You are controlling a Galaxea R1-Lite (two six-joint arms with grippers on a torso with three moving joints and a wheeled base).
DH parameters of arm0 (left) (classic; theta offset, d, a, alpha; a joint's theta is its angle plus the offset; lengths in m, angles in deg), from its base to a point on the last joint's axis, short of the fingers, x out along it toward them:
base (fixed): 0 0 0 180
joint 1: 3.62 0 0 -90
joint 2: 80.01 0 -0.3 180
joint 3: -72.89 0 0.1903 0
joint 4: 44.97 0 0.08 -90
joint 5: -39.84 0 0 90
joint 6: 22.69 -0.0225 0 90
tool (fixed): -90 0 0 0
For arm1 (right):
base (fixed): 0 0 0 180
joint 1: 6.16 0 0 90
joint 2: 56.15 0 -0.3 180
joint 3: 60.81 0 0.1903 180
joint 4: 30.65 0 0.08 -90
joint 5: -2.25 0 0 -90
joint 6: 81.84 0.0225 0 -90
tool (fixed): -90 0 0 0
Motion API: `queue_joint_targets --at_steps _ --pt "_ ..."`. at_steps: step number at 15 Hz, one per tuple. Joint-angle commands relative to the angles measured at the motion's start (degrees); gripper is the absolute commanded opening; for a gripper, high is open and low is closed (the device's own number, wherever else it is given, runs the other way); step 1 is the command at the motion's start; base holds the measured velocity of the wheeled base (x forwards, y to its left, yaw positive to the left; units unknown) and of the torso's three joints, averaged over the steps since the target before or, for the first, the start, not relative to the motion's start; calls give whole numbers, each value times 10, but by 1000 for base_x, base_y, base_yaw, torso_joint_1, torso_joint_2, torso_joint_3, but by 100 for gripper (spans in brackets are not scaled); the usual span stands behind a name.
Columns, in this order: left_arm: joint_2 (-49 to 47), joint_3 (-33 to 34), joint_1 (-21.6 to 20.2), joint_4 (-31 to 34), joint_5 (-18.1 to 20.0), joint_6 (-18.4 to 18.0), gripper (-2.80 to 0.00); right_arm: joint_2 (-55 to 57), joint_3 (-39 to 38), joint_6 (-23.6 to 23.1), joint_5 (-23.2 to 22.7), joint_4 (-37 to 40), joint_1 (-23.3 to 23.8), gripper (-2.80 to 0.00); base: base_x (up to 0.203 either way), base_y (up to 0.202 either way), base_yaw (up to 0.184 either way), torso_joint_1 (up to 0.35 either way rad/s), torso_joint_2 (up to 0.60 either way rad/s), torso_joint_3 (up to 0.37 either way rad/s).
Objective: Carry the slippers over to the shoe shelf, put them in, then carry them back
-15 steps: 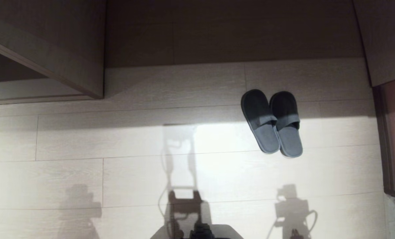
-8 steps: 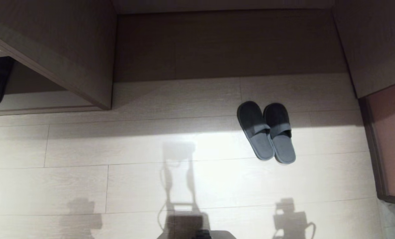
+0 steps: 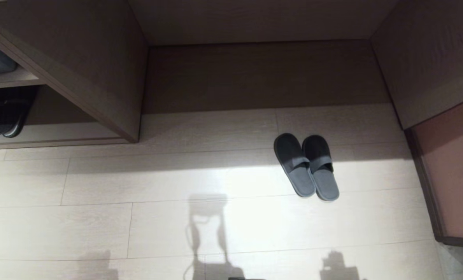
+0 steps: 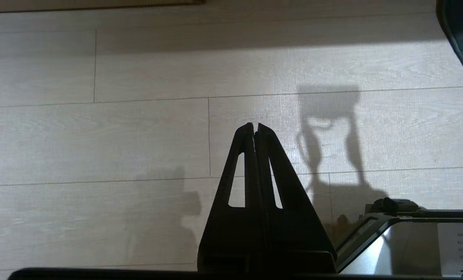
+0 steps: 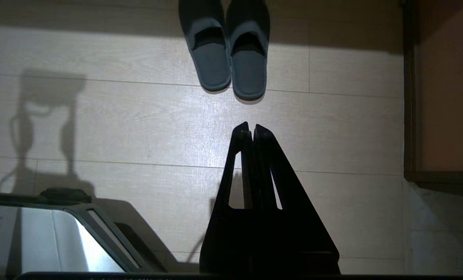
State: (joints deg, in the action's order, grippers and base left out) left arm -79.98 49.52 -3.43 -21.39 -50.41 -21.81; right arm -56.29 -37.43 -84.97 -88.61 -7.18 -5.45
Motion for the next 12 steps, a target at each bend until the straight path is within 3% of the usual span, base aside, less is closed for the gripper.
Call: queue_joint_targets --at_steps 1,12 --pt "0 1 0 0 0 1 -280 0 -1 0 0 0 0 -280 0 0 0 6 5 195" --pt "0 1 0 0 0 1 -280 0 -1 0 0 0 0 -280 0 0 0 2 0 202"
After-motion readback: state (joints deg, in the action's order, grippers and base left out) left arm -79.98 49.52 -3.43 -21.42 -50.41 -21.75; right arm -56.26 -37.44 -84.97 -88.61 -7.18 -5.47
